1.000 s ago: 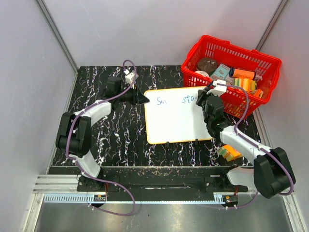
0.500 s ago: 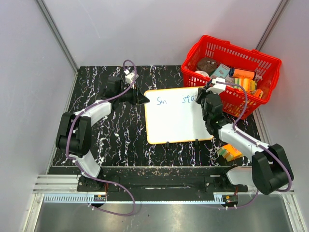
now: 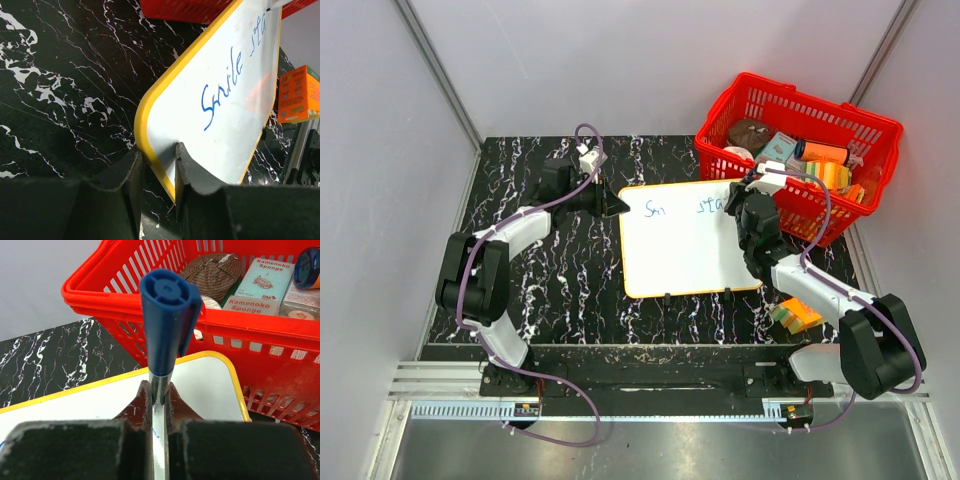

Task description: Write a sentence on the whiteboard

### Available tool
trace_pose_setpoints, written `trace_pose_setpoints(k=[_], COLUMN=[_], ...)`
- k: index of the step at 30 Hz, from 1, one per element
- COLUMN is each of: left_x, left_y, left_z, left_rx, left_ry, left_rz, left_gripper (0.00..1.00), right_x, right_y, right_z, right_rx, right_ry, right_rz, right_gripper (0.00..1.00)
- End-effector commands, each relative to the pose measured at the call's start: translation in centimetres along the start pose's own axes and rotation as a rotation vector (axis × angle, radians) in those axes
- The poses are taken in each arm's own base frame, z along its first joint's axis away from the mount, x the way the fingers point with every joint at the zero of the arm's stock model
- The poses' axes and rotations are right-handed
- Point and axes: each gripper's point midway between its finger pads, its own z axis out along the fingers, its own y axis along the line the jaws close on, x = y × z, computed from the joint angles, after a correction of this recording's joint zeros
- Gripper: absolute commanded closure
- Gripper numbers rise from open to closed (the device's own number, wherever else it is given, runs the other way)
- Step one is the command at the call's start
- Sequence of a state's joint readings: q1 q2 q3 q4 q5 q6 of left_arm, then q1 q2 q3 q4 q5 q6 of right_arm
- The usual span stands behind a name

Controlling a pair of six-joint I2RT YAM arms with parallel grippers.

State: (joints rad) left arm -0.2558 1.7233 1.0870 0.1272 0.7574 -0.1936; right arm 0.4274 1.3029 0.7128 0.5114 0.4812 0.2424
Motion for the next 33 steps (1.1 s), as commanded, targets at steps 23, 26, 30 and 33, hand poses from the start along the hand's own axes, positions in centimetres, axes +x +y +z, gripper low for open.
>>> trace_pose_setpoints(k=[23, 26, 30, 33], left_x=[6.4, 6.5, 6.5, 6.4], left_y=[2.5, 2.6, 2.6, 2.5], left_z=[1.5, 1.5, 1.5, 1.5], left_rx=[-0.109, -0.111, -0.111, -0.110], left_ry=[0.176, 0.177, 0.177, 0.176], left_rz=[0.070, 0.068, 0.068, 0.068], left_gripper=[1.00, 1.00, 1.00, 1.00], right_x=[0.6, -0.8, -2.7, -3.4], right_y=[-2.4, -1.9, -1.2, -1.1], right_z=[-2.0, -1.9, -1.6, -1.3], right_rx=[0.061, 0.047, 0.037, 0.041], right_ry=[-0.006, -0.034, -0.070, -0.083], right_rz=[0.029, 0.041, 0.042, 0.039], right_gripper=[1.00, 1.00, 1.00, 1.00])
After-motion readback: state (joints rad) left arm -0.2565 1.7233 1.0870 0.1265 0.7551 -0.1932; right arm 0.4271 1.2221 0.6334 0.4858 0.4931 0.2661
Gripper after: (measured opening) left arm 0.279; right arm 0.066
